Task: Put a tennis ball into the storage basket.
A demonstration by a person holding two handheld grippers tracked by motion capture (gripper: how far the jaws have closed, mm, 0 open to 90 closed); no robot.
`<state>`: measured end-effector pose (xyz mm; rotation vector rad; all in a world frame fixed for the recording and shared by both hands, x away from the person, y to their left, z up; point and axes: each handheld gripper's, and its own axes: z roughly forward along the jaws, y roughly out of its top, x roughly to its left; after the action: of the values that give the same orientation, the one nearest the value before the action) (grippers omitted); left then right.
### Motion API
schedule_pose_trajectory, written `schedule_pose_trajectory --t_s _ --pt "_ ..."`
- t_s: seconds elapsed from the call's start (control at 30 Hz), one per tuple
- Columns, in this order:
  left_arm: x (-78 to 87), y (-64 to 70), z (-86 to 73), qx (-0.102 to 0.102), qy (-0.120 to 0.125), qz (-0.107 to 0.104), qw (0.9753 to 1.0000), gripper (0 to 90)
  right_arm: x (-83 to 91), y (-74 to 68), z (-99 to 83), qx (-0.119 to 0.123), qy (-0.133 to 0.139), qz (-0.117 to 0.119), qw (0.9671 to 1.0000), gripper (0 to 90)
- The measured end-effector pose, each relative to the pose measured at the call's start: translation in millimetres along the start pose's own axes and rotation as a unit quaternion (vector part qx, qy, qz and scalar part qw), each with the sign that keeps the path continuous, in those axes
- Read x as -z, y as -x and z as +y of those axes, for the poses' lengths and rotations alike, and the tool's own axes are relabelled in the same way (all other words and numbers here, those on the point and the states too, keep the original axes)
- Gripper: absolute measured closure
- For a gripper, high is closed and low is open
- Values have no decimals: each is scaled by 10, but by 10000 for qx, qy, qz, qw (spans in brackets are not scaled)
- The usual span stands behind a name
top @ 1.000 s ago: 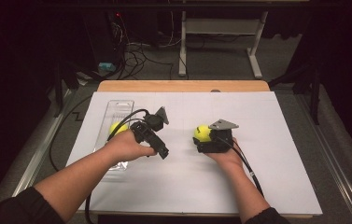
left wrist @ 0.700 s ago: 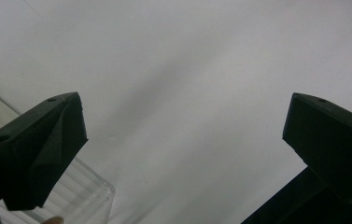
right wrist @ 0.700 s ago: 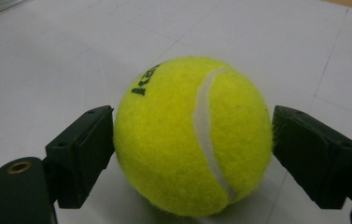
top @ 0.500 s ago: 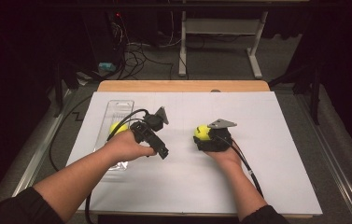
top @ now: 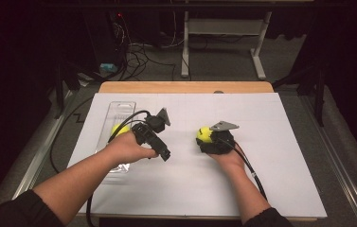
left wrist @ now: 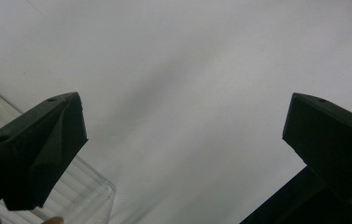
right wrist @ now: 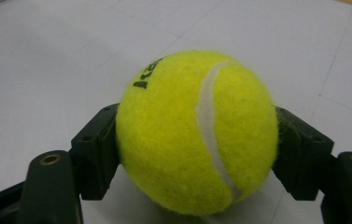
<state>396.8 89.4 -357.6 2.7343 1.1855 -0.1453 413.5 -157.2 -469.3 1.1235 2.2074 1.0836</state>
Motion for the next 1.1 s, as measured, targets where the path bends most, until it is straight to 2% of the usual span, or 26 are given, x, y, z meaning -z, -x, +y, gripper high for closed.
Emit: schedule_pose_trajectory --t_s 0.57,1.1 --pt "14 -4 -7 -1 -3 -53 10000 6 232 -55 34 80 302 73 9995 270" --pt "26 -11 -15 8 33 -71 10000 7 539 -90 -91 98 580 87 9982 269"
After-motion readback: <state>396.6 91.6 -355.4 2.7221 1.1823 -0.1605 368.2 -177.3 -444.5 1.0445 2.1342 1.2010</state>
